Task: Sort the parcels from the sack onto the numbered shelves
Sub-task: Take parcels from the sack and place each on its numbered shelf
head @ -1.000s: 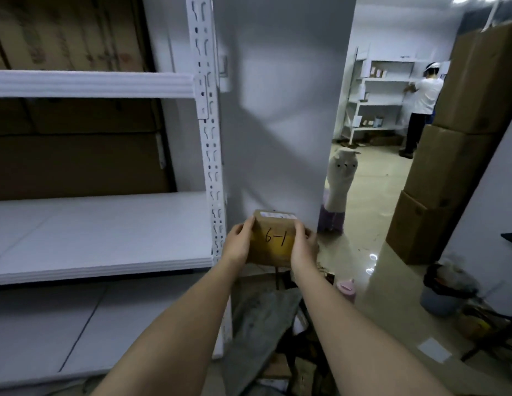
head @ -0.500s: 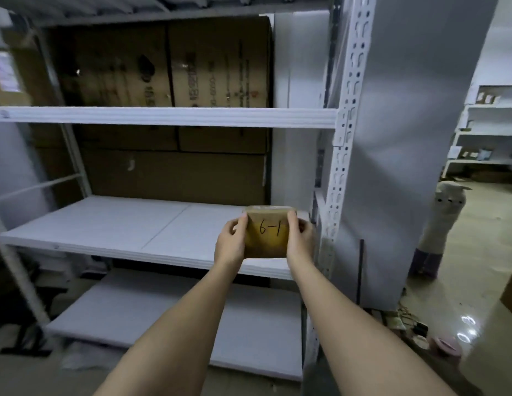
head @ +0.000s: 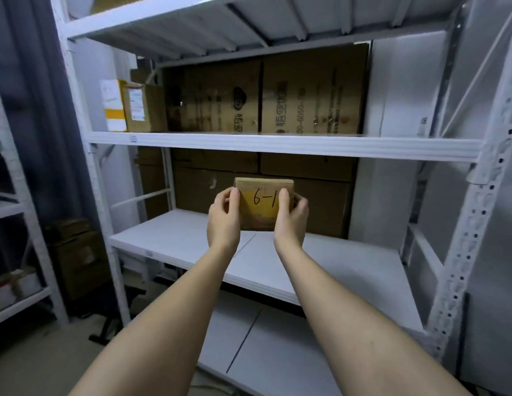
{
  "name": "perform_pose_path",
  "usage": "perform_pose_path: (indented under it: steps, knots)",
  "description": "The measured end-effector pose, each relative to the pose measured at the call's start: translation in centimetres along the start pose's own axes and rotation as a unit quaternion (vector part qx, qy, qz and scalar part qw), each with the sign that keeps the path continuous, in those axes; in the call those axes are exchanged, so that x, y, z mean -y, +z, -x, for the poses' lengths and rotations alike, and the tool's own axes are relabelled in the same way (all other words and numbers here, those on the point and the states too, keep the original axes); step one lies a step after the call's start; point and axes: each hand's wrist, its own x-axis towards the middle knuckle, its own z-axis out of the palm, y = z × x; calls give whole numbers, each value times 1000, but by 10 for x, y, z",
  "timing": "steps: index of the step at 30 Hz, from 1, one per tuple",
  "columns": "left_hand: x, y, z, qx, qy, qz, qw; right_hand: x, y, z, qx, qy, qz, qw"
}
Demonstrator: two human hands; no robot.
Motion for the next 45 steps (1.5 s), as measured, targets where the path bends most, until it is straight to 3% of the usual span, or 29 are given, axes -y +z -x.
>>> perform_pose_path:
  steps: [7,15,30,38,45]
  knots:
    - [-23,-34,-97,-105,131,-56,984,46,86,-57,37,-119,-20,992]
    - [-34,-47,-210,-138,182,-50,972,77,173,-139,94,-221,-26,970]
    - [-5,-129,-369,8,132,-19,991,74,326,-200,146,-230,108,956]
    - [9,-209,-453,94,121,-30,988,82,442,-204,114,-227,152,955]
    - [43,-261,-523,122,106,-18,987,69,526,-201,73,-216,231,946]
